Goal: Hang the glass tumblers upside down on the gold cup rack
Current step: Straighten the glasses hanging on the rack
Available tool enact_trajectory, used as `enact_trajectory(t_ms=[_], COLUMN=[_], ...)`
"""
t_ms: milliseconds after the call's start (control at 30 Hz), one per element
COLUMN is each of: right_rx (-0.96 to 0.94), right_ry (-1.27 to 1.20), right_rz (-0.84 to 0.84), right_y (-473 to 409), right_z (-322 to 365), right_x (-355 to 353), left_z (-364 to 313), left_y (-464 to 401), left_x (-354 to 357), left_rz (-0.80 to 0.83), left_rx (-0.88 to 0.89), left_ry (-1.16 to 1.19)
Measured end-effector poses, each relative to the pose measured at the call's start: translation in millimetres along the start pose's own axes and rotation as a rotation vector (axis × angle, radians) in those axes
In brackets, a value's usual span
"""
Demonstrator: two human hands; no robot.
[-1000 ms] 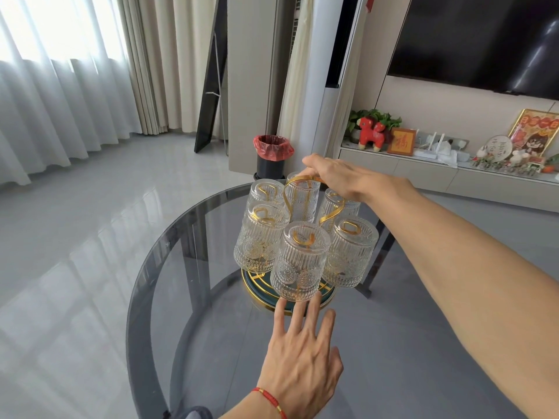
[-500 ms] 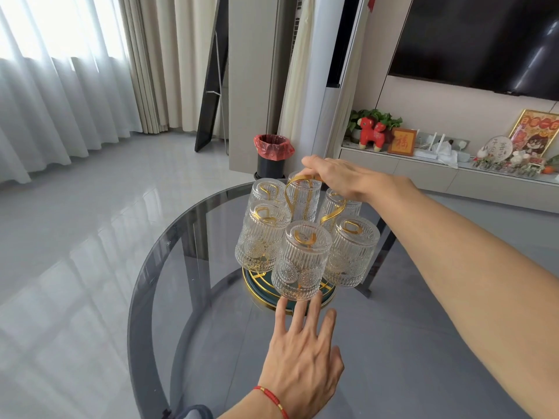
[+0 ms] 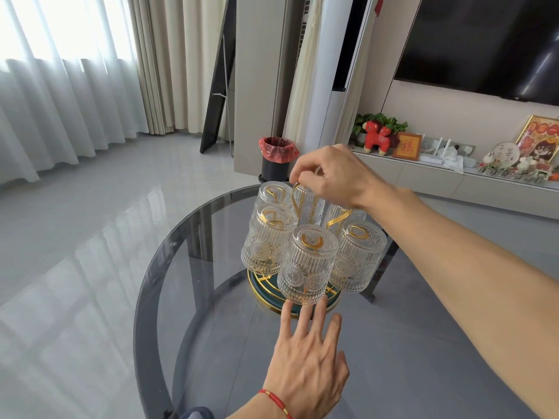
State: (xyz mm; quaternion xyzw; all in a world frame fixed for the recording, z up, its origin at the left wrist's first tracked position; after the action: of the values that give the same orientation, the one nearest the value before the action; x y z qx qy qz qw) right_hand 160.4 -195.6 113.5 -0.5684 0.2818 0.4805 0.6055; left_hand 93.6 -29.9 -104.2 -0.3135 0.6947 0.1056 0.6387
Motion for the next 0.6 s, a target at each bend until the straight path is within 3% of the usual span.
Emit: enact_trajectory(t_ms=[200, 600], right_rx=[0.017, 0.084], right_ry=[0.075, 0.068], right_rz=[0.320, 0.423], right_y=[-11, -23], right_z=[3, 8], right_x=[22, 16], left_z=[1, 0], left_y=[-1, -2], left_x=[-3, -4], left_rz=[0.028, 0.067], left_rx=[-0.002, 0.003], left_ry=[-0.019, -0.027])
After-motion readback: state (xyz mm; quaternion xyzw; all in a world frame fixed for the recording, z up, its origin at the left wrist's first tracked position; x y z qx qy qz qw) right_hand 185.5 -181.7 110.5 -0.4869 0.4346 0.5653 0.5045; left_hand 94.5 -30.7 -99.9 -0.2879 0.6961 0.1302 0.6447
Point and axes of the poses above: each hand's wrist, its own y-axis away from the middle knuckle, its own x-axis out of the palm, z = x × y, the point moved 2 cm from there along -y, towards the middle knuckle, and after that the axes turned 15 degrees about -x, right-handed, at the moved point
